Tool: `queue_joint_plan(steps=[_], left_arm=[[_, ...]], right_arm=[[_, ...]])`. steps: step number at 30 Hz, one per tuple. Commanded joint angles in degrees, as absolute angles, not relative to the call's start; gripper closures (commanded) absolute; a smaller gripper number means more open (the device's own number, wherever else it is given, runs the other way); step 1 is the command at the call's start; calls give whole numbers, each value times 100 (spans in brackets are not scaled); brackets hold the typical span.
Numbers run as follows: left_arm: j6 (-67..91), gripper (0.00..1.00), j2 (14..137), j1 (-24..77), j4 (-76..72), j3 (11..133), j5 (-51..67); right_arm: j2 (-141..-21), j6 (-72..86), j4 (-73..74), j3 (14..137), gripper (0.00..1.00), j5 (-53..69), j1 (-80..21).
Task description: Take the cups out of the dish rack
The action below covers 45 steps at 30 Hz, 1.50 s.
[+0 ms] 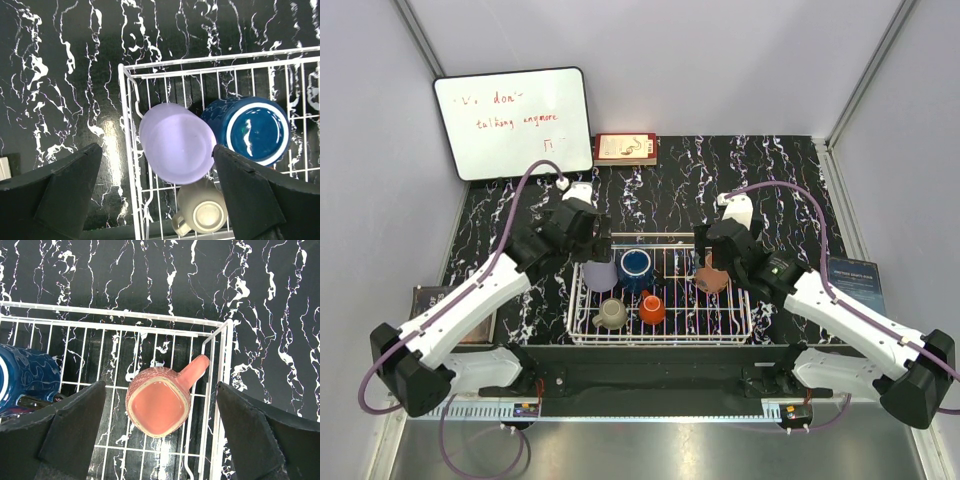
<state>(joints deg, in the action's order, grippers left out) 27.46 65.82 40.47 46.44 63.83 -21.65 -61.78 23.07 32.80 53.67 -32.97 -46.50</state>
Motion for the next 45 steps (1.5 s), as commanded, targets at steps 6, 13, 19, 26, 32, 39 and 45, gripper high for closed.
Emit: queue_joint_plan(steps=[6,13,19,26,32,39,45], left_arm=[[2742,2,6908,4139,4245,6601,-1978],[2821,4,6952,4263,4219,6539,-1969],[2857,3,6812,4403,4219,6574,-2083],[2944,3,7127,4430,4210,6469,-2013],[2979,4,7277,4430,4148,6381,-2127],[2997,17,7365,4430,4087,6284,-2171],[3006,32,7295,4430,4087,6153,-2162]], right_arm=[[-6223,2399,3138,5458,0,-3322,-4676],[-6284,2417,3111,5432,0,-3322,-4676],[-6240,2452,3120,5388,0,-3305,-4676],[-6214,2487,3103,5326,0,-3296,-4684],[-6196,2487,3120,5291,0,-3287,-4684],[-6267,2496,3111,5300,0,-3287,-4676],[-6302,2496,3094,5300,0,-3261,-4676]])
